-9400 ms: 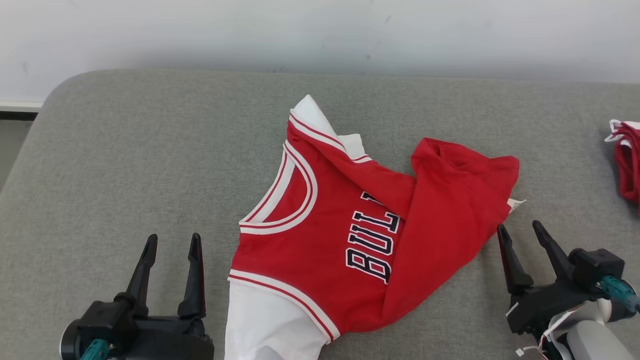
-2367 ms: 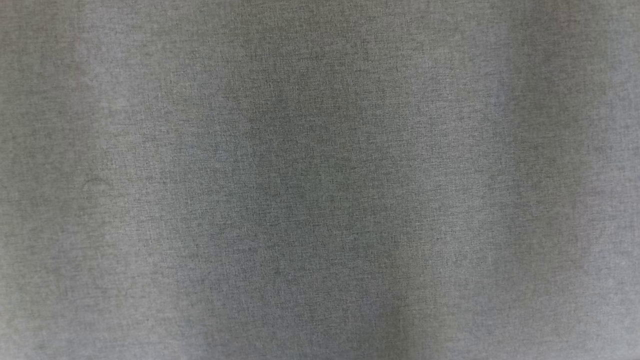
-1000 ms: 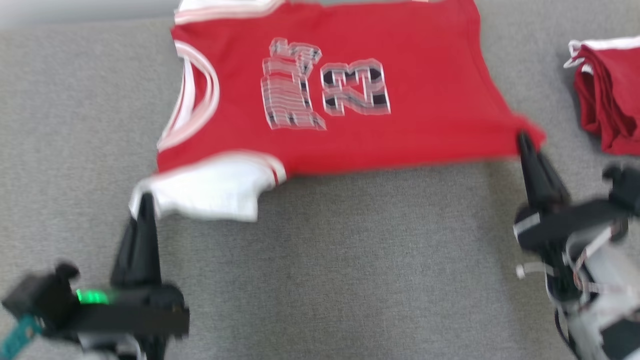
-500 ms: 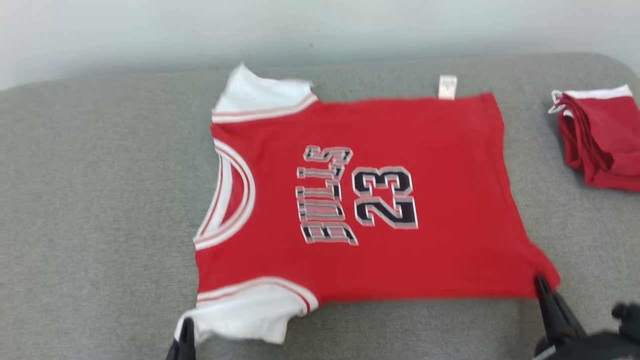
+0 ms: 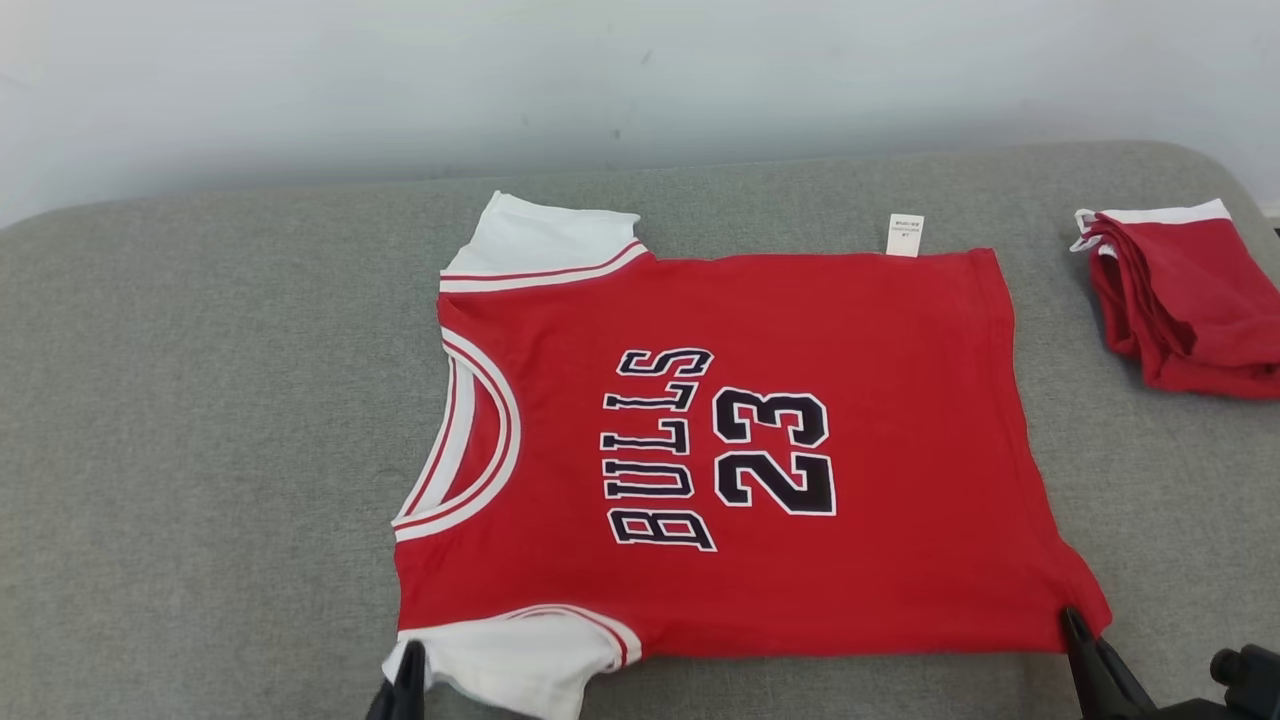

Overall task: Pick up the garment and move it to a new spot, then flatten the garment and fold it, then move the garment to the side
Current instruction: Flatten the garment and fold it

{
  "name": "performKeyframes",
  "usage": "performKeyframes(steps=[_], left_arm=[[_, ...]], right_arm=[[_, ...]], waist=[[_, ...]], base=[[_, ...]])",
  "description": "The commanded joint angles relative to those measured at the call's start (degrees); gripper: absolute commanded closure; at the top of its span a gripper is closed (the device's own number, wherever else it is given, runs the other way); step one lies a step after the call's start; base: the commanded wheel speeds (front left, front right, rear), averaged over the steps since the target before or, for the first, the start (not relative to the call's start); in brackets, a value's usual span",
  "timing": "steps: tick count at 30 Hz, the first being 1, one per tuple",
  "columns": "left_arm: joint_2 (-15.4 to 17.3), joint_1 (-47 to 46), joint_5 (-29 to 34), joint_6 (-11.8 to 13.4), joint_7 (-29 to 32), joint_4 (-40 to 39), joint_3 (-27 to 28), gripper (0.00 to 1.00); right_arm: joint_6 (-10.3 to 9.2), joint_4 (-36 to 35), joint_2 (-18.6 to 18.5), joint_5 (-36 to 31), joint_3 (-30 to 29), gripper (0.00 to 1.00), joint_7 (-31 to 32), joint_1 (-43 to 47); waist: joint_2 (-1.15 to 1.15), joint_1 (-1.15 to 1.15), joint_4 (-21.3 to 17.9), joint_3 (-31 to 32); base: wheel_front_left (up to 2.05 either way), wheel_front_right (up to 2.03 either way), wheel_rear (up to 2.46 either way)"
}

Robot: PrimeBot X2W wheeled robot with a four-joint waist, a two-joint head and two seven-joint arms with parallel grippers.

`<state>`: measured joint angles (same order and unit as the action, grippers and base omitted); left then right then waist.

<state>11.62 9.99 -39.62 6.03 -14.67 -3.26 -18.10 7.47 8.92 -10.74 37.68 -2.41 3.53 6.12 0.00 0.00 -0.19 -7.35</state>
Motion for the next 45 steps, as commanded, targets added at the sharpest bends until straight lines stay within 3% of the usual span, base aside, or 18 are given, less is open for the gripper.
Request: performKeyframes(steps=[1, 11, 21, 22, 23, 24, 25, 32, 38, 45], left_arm=[[1.00, -1.81, 0.67, -0.51, 0.39, 0.23, 0.04, 1.00], [5.38, -15.73, 2.68, -2.81, 5.27, 2.77, 0.64, 1.00], [6.46, -31.54, 3.43, -6.37, 8.21, 15.44, 0.01, 1.00], [6.54, -32.47, 3.58, -6.61, 8.07, 17.00, -0.02, 1.00], [6.50, -33.28, 3.66, -7.10, 7.83, 18.24, -0.07, 1.00], [6.39, -34.08, 3.68, -7.40, 7.17, 19.21, -0.17, 0.60], [6.26, -34.72, 3.64, -7.50, 6.74, 20.38, -0.17, 0.00], [5.76, -33.53, 3.06, -8.07, 2.41, 25.06, 0.97, 0.00], [5.42, -27.31, 4.30, -5.87, 0.72, 23.16, 1.35, 0.00], [5.47, -20.34, 4.81, -4.66, 0.62, 20.62, 0.10, 0.00]], right_arm=[[0.01, -0.68, 0.59, -0.85, -0.67, 1.00, 0.99, -0.80], [0.01, -0.80, 2.22, -1.44, 0.03, 1.00, 6.85, -9.34], [0.01, 5.61, 3.21, -0.63, 1.12, 1.00, 9.78, -20.87], [0.01, 6.22, 3.18, -0.71, 1.42, 0.73, 9.50, -21.75], [0.01, 6.51, 2.94, -0.94, 1.85, 0.38, 8.89, -22.51], [0.01, 6.95, 2.76, -0.71, 2.13, 0.00, 8.36, -23.04], [0.01, 7.51, 2.41, -0.45, 2.36, 0.00, 7.91, -23.38], [0.01, 9.45, -1.71, -2.74, 5.40, 0.00, 3.40, -21.61], [0.01, 10.84, -4.50, -5.40, 7.41, 0.00, 0.06, -19.30], [0.01, 13.92, -4.94, -5.37, 7.79, 0.00, -2.06, -19.83]], waist=[[0.00, 0.00, -0.33, -0.11], [0.00, 0.00, -3.43, -4.41], [0.00, 0.00, -5.99, -8.88], [0.00, 0.00, -6.13, -9.03], [0.00, 0.00, -6.23, -9.12], [0.00, 0.00, -6.27, -9.16], [0.00, 0.00, -6.26, -9.14], [0.00, 0.00, -5.58, -7.14], [0.00, 0.00, -4.40, -5.89], [0.00, 0.00, -3.12, -6.06]], base=[[0.00, 0.00, 0.00], [0.00, 0.00, 0.00], [0.00, 0.00, 0.00], [0.00, 0.00, 0.00], [0.00, 0.00, 0.00], [0.00, 0.00, 0.00], [0.00, 0.00, 0.00], [0.00, 0.00, 0.00], [0.00, 0.00, 0.00], [0.00, 0.00, 0.00]])
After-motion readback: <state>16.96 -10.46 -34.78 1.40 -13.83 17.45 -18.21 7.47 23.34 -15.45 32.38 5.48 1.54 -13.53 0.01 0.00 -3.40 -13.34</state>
